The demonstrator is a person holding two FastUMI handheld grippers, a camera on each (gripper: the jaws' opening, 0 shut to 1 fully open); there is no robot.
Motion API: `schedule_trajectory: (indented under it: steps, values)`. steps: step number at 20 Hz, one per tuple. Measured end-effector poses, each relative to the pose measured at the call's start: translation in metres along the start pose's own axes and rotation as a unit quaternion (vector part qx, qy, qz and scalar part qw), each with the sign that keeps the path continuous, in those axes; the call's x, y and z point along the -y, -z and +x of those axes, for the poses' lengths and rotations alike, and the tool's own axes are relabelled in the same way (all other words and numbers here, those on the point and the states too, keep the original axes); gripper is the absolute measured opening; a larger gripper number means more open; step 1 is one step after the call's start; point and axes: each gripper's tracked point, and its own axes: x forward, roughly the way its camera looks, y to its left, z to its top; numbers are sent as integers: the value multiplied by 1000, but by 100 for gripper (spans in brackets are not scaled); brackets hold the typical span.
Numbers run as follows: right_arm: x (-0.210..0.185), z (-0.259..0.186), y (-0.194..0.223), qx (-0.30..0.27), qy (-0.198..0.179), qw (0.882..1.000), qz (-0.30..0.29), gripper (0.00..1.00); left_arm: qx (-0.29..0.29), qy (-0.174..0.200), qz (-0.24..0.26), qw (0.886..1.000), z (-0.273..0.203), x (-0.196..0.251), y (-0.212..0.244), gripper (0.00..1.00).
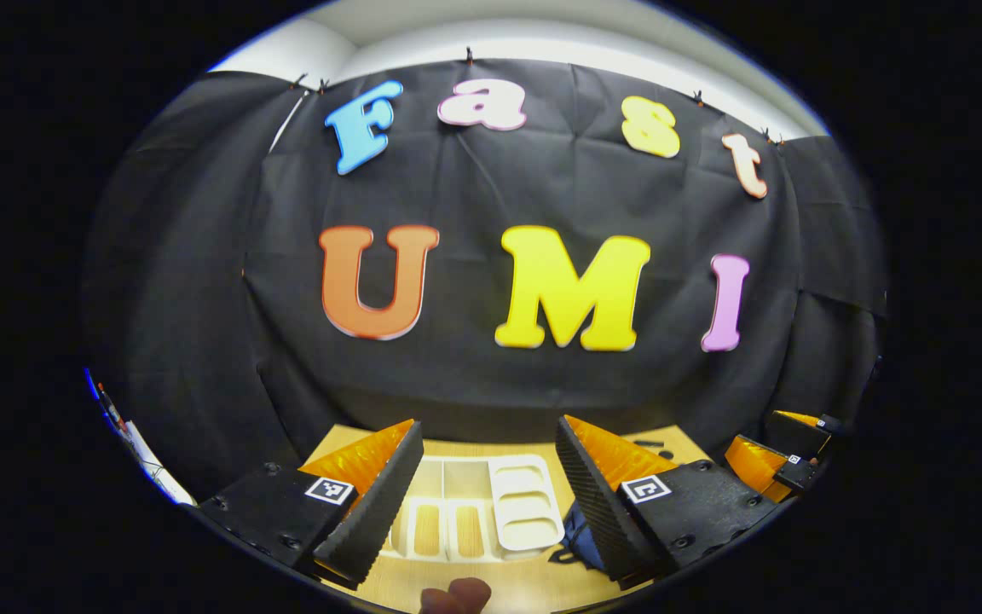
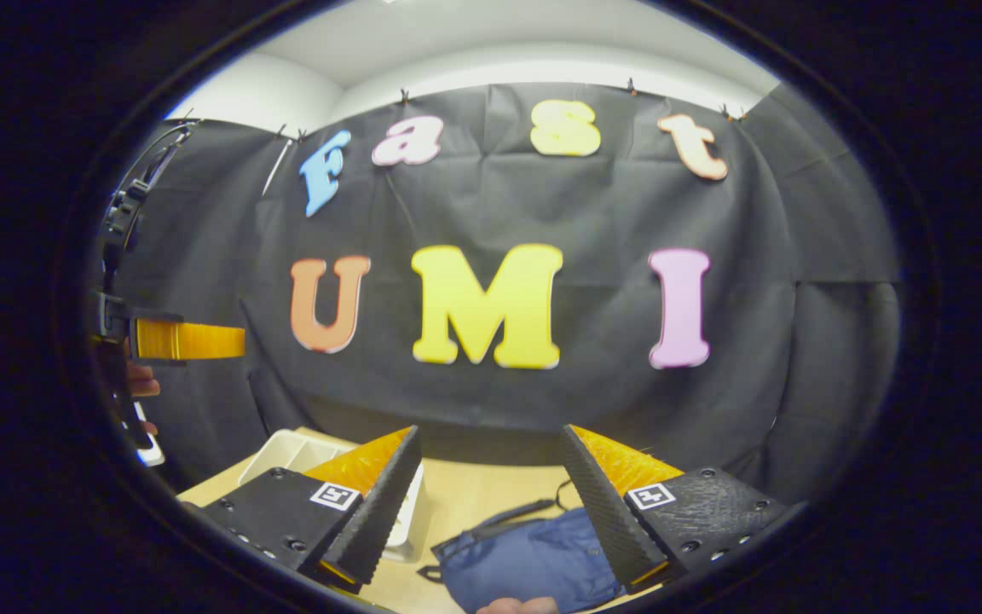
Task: Open the schoolbag, grab two books from the bookshelf and put them into the schoolbag.
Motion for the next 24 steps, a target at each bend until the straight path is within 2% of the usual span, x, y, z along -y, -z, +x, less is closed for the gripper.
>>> schedule_trajectory:
  steps: [2, 3, 4, 5, 7, 9, 10, 13, 16, 17, 19, 22, 23, 24]
  values:
    - [3, -3, -38, 47, 14, 999, 4, 98, 29, -3, -5, 1000, -5, 1, -16, 100]
    - [2, -5, -54, 67, 20, 998, 6, 98, 38, 0, -9, 999, -8, 3, -24, 94]
    - [1, -5, -67, 86, 25, 996, 10, 98, 51, 1, -8, 999, -9, 3, -37, 98]
    - [1, -6, -79, 100, 29, 994, 15, 98, 57, 1, 0, 998, -9, 4, -43, 94]
    - [-4, -7, -89, 113, 30, 993, 20, 96, 69, 1, 17, 997, -11, 5, -50, 98]
    - [-6, -6, -90, 115, 31, 993, 11, 98, 77, 4, 17, 997, -15, 11, -50, 94]
    - [-7, -8, -90, 114, 31, 993, 10, 98, 79, 6, 12, 997, -15, 12, -50, 98]
    - [-9, -5, -83, 103, 22, 994, 11, 97, 85, 7, 4, 996, -14, 11, -52, 98]
    - [-7, -1, -84, 100, 19, 995, 9, 97, 98, 3, 15, 995, -14, 11, -55, 93]
    - [-7, 0, -84, 100, 18, 995, 8, 97, 99, -1, 21, 995, -14, 10, -54, 98]
    - [-6, 3, -83, 98, 18, 995, 9, 97, 98, -1, 19, 995, -13, 12, -53, 94]
    - [-6, 7, -77, 88, 16, 996, 12, 98, 87, 1, 11, 996, -10, 12, -49, 94]
    - [-6, 8, -77, 87, 17, 996, 11, 97, 86, -1, 8, 996, -9, 11, -49, 98]
    - [-4, 10, -75, 86, 18, 996, 10, 97, 83, 0, 6, 996, -8, 12, -48, 98]
